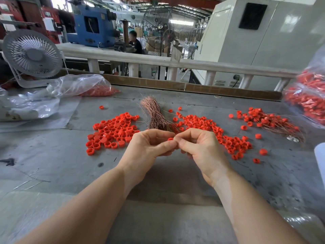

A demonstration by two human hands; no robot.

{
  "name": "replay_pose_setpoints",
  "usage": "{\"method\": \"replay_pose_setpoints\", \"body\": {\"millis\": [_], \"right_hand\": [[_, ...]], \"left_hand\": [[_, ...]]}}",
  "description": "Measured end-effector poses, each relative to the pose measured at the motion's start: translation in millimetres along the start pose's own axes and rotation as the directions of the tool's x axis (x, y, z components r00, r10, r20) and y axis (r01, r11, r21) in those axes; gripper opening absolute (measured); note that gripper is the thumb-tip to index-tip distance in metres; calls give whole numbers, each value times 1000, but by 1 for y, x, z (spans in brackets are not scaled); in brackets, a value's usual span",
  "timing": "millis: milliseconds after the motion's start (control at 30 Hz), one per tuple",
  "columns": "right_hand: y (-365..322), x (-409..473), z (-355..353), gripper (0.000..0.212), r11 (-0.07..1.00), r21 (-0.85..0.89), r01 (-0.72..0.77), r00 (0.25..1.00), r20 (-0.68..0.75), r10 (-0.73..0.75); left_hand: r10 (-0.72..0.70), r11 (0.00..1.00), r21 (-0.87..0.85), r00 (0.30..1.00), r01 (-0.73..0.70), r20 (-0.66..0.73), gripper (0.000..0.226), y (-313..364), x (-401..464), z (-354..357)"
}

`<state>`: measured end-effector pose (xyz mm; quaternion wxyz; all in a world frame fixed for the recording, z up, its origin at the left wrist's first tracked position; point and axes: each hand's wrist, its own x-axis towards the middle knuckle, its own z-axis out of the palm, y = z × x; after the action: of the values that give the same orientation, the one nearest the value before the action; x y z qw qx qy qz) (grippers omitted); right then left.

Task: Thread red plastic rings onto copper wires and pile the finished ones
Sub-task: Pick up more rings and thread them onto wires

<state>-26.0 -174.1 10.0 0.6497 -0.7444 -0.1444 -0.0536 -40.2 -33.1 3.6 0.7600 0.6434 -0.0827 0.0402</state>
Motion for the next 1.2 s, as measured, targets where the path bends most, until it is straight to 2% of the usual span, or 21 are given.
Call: {"method": "replay_pose_setpoints", "body": {"millis": [133, 267, 367, 500, 733, 1200], "right_hand": [[0, 1, 0, 21, 999, 25, -26, 1000, 3, 26], [-2, -2, 4, 18, 999, -31, 25, 999, -40, -27], [-2, -1, 5, 10, 995, -91, 52, 990, -129, -64], [-2, 2, -1, 8, 999, -38, 1, 970, -242, -10], [-1, -2, 1, 9, 988, -154, 17, 991, -130, -37], [-1, -2, 3, 13, 983, -179, 23, 991, -125, -46]], "left_hand": [[-26, 998, -65, 1000, 25, -12, 22, -1, 1, -1], [-34, 997, -70, 999, 33, -19, 14, -3, 3, -2], [-25, 998, -66, 1000, 24, -17, 12, -3, 4, -3], [5, 1000, -17, 1000, -5, 4, 13, -3, 4, -2], [57, 992, 110, 998, -56, -1, 16, 0, 3, -1], [111, 954, 281, 994, -108, 4, 21, 3, 2, -1]]}}
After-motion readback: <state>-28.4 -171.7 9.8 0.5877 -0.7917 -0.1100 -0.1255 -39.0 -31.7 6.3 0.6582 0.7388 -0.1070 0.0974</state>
